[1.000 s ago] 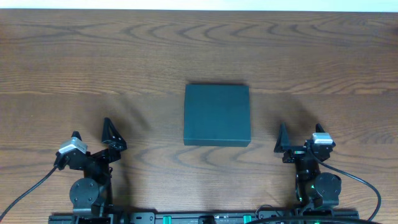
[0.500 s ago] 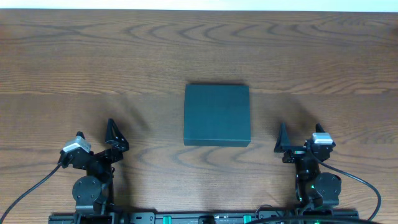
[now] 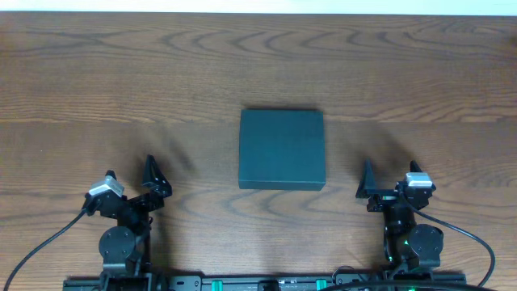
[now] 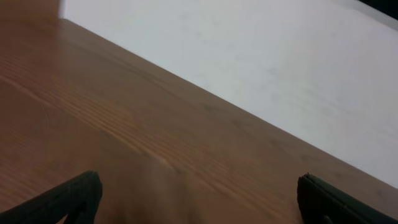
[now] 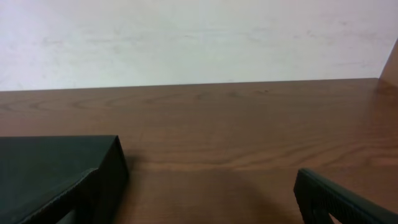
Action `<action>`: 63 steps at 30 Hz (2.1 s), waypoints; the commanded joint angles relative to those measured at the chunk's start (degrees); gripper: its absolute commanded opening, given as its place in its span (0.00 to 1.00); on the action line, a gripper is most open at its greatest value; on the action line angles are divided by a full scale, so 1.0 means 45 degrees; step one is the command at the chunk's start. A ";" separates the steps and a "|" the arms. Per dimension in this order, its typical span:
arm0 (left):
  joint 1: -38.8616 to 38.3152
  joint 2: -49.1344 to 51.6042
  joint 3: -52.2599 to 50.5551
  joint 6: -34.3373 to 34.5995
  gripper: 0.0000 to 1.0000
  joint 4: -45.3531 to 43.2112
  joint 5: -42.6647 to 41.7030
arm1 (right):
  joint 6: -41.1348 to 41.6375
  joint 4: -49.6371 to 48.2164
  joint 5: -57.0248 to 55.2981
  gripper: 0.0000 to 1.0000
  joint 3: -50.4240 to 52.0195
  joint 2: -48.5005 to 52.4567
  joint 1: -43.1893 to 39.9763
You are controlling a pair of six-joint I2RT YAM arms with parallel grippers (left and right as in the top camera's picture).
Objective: Pack container
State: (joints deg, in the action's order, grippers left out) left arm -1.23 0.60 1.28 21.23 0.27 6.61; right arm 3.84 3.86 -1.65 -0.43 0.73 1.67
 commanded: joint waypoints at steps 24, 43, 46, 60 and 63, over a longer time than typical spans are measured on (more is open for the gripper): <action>0.0034 -0.0112 -0.0233 -0.4614 0.98 -0.0083 -0.1817 | -0.0160 0.0053 0.0049 0.99 0.0024 -0.0078 -0.0068; 0.0034 -0.0078 -0.0233 -0.5241 0.99 0.0525 -0.1812 | -0.0160 0.0053 0.0044 0.99 0.0024 -0.0078 -0.0068; 0.0034 -0.0053 -0.0233 -0.5241 0.98 0.0816 -0.1807 | -0.0155 0.0053 0.0049 0.99 0.0024 -0.0078 -0.0068; 0.0034 0.0005 -0.0233 -0.5241 0.99 0.0816 -0.1807 | -0.0160 0.0053 0.0049 0.99 0.0024 -0.0078 -0.0068; 0.0034 0.0005 -0.0228 -0.5241 0.99 0.0816 -0.1807 | -0.0155 0.0053 0.0044 0.99 0.0024 -0.0078 -0.0068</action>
State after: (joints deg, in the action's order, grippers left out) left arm -1.23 0.60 1.10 -1.56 1.54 -1.58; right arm 3.84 3.86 -1.65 -0.43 0.73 1.67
